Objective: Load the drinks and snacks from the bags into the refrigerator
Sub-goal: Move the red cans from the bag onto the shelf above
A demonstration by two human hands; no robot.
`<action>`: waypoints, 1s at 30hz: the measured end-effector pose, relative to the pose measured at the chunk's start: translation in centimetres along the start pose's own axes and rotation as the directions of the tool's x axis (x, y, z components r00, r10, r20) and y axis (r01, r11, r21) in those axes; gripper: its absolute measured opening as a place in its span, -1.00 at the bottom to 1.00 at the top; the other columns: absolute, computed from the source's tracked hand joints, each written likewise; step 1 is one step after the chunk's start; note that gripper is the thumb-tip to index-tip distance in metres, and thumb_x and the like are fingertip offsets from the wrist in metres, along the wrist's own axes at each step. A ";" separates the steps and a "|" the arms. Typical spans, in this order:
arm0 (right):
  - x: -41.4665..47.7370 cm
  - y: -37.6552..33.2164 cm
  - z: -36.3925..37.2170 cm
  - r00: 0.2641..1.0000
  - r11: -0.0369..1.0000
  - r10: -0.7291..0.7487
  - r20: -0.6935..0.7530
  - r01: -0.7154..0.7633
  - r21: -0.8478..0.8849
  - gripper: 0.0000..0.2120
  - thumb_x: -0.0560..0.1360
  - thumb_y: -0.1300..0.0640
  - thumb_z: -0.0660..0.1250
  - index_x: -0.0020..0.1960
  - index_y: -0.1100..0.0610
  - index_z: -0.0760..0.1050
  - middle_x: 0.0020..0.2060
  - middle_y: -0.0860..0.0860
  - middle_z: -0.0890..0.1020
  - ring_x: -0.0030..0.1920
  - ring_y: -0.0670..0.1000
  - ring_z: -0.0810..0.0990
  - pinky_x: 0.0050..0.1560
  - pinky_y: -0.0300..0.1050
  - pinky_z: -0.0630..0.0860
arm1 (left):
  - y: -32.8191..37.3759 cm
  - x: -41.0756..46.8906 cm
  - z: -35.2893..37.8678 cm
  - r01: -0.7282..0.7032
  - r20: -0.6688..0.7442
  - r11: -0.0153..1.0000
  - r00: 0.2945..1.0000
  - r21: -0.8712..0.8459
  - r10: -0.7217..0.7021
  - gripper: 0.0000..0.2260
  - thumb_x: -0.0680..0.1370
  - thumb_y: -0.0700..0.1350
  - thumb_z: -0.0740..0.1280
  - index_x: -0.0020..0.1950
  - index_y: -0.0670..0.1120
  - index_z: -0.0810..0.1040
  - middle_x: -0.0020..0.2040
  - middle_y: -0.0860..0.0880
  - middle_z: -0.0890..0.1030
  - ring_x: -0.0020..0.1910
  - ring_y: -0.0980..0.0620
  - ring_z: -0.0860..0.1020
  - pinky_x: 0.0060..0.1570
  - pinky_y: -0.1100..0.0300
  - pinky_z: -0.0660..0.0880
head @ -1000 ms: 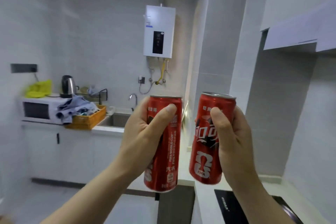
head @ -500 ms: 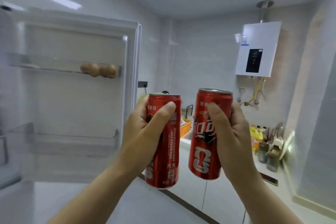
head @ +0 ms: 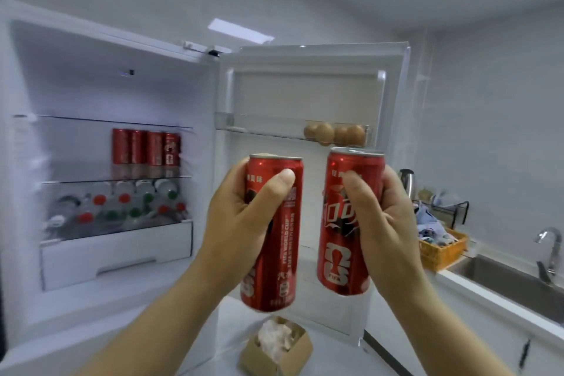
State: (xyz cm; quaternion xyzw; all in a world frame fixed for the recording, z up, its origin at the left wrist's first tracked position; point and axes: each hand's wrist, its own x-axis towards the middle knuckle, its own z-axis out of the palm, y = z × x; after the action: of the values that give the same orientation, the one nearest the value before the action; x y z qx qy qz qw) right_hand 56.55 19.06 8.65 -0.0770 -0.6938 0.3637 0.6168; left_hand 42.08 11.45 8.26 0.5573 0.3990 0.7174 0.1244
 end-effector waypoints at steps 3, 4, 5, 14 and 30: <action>1.2 2.0 3.2 0.997 0.999 -0.001 0.075 -0.003 0.053 -0.66 0.42 -0.15 0.31 0.06 0.06 0.50 -0.18 0.08 0.63 -0.20 0.07 0.64 -0.22 -0.15 0.59 | -0.6 0.7 -3.0 0.017 -0.072 0.998 0.997 0.061 -0.013 -0.70 0.40 0.15 0.36 0.02 0.00 0.52 -0.13 -0.16 0.62 -0.15 -0.14 0.65 -0.19 0.02 0.64; 1.6 2.7 4.2 0.996 0.997 0.000 0.095 -0.008 0.078 -0.64 0.41 -0.15 0.30 0.07 0.08 0.50 -0.18 0.04 0.63 -0.21 0.02 0.65 -0.23 -0.19 0.57 | -0.8 0.9 -3.9 0.027 -0.100 0.997 0.995 0.076 -0.019 -0.71 0.42 0.12 0.37 0.03 -0.03 0.51 -0.12 -0.19 0.62 -0.15 -0.16 0.64 -0.19 0.00 0.64; 2.1 3.4 5.1 0.993 0.995 0.003 0.116 -0.015 0.103 -0.62 0.41 -0.15 0.31 0.08 0.10 0.49 -0.19 0.01 0.63 -0.22 -0.02 0.65 -0.24 -0.22 0.56 | -1.1 1.1 -4.7 0.037 -0.132 0.995 0.991 0.091 -0.025 -0.71 0.43 0.09 0.36 0.03 -0.05 0.51 -0.12 -0.21 0.61 -0.16 -0.18 0.64 -0.18 0.00 0.64; 6.8 8.8 11.3 0.955 0.940 0.019 0.298 -0.119 0.321 -0.68 0.46 -0.04 0.34 0.15 0.08 0.48 -0.12 0.00 0.66 -0.14 -0.03 0.68 -0.27 -0.25 0.58 | -2.8 3.2 -9.8 0.105 -0.374 0.935 0.927 0.338 0.031 -0.70 0.37 0.14 0.35 0.01 0.02 0.52 -0.23 0.05 0.64 -0.25 0.08 0.65 -0.33 0.33 0.53; 9.7 18.4 21.4 0.892 0.866 0.061 0.448 -0.270 0.420 -0.65 0.39 -0.09 0.35 0.17 -0.07 0.48 -0.09 -0.15 0.66 -0.09 -0.14 0.67 -0.18 -0.29 0.59 | -8.1 6.0 -17.3 0.250 -0.585 0.847 0.806 0.469 0.086 -0.67 0.36 0.20 0.31 0.08 0.15 0.47 -0.10 0.06 0.67 -0.11 0.04 0.67 -0.25 0.25 0.59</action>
State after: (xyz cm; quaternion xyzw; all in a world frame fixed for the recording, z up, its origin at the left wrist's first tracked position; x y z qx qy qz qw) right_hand 28.53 29.02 5.88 0.0948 -0.6908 0.5819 0.4185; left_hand 22.23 12.96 5.63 0.3025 0.6226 0.7101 -0.1294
